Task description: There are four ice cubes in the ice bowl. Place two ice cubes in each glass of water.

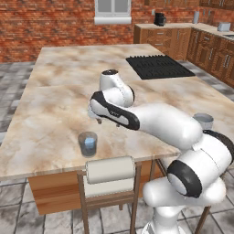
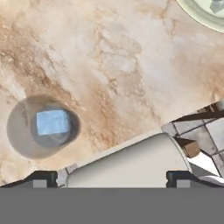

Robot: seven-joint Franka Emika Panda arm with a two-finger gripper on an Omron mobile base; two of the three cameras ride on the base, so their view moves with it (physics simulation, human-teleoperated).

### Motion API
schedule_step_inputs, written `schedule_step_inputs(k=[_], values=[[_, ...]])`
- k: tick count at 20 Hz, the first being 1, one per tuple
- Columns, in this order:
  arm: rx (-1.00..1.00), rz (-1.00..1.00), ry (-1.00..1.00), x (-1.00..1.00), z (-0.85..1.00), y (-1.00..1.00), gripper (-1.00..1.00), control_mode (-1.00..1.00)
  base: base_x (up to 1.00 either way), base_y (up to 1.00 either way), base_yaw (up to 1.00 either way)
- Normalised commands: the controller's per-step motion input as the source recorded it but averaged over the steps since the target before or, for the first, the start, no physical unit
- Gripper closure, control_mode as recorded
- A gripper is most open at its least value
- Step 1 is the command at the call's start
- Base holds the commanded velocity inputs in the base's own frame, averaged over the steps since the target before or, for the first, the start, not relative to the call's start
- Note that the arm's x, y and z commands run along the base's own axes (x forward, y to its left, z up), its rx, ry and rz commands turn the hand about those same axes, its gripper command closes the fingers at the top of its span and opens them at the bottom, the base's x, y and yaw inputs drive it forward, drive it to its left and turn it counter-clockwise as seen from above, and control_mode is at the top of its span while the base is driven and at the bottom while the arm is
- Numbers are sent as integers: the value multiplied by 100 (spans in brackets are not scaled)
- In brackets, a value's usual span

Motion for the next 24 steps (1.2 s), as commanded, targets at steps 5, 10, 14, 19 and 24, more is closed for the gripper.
schedule_step_inputs(k=[5,10,14,19,24], values=[[7,-10,-22,-89,27,-99,-100,-100,0,0,0],[1,0,-3,-73,54,-87,-100,-100,0,0,0],[0,1,0,-23,54,-68,-100,-100,0,0,0],[0,3,0,0,43,-56,-100,-100,0,0,0],[-3,6,1,6,11,-49,-100,-100,0,0,0]])
